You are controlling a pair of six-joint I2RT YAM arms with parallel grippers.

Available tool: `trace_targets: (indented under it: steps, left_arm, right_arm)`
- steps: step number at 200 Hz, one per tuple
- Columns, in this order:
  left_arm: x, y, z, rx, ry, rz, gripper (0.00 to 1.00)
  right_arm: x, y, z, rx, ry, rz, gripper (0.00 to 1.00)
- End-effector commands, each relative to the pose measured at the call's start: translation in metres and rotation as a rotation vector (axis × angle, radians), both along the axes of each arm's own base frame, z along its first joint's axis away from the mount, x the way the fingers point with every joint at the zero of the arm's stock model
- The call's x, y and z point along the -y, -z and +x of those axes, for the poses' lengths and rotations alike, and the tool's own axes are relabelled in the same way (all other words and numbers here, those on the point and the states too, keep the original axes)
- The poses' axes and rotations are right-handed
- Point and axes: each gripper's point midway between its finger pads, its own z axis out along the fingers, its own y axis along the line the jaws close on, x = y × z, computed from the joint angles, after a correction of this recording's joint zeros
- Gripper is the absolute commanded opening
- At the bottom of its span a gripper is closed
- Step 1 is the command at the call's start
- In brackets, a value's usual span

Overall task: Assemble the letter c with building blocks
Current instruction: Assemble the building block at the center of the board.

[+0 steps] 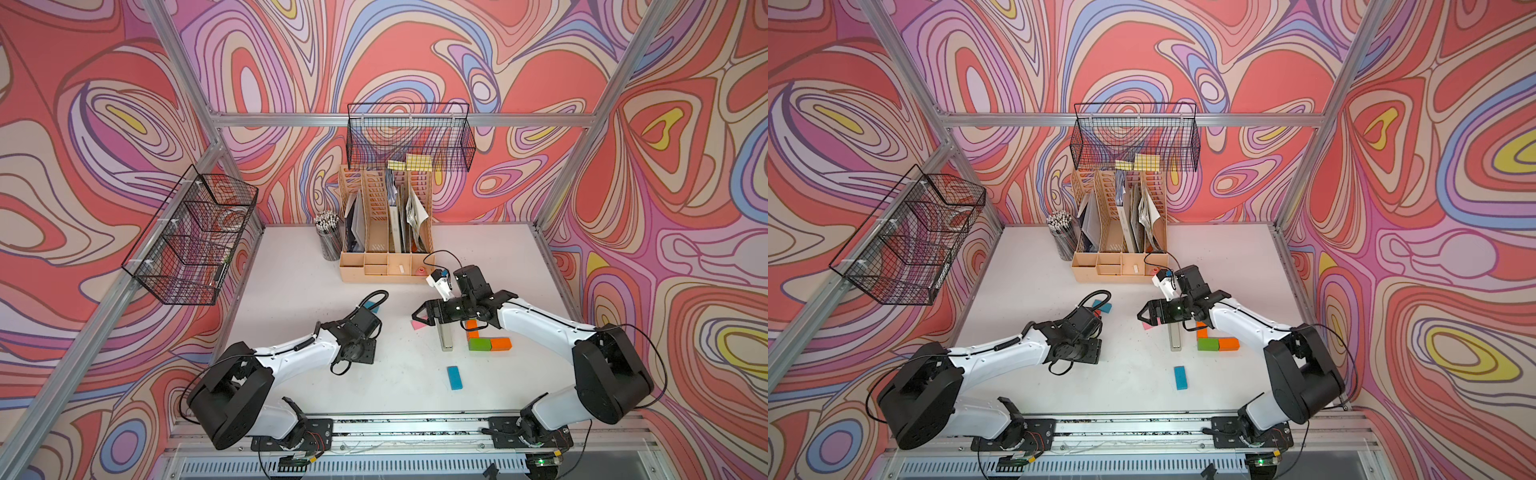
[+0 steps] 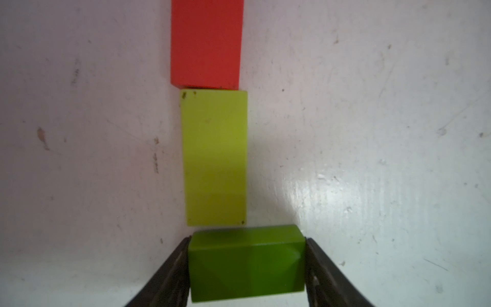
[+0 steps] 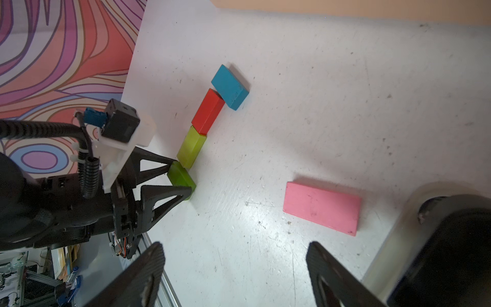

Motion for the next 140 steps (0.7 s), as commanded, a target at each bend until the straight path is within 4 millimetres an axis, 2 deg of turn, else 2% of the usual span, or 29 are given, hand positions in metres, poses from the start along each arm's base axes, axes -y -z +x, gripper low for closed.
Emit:
trace_targets:
  steps: [1, 140]
  left_arm:
    - [-0.0017, 0.0050, 0.0015, -0.007, -0.005, 0.007, 0.65]
    - [-0.0045, 0.0041, 0.0048, -0.011, -0.023, 0.009, 0.65]
  right_arm:
    - [-0.0019, 0.0037, -0.0007, 0.002, -0.013, -0.002, 0.87]
    - [-0.0023, 0.0023, -0.0008, 0.003, -0.014, 0.001, 0.88]
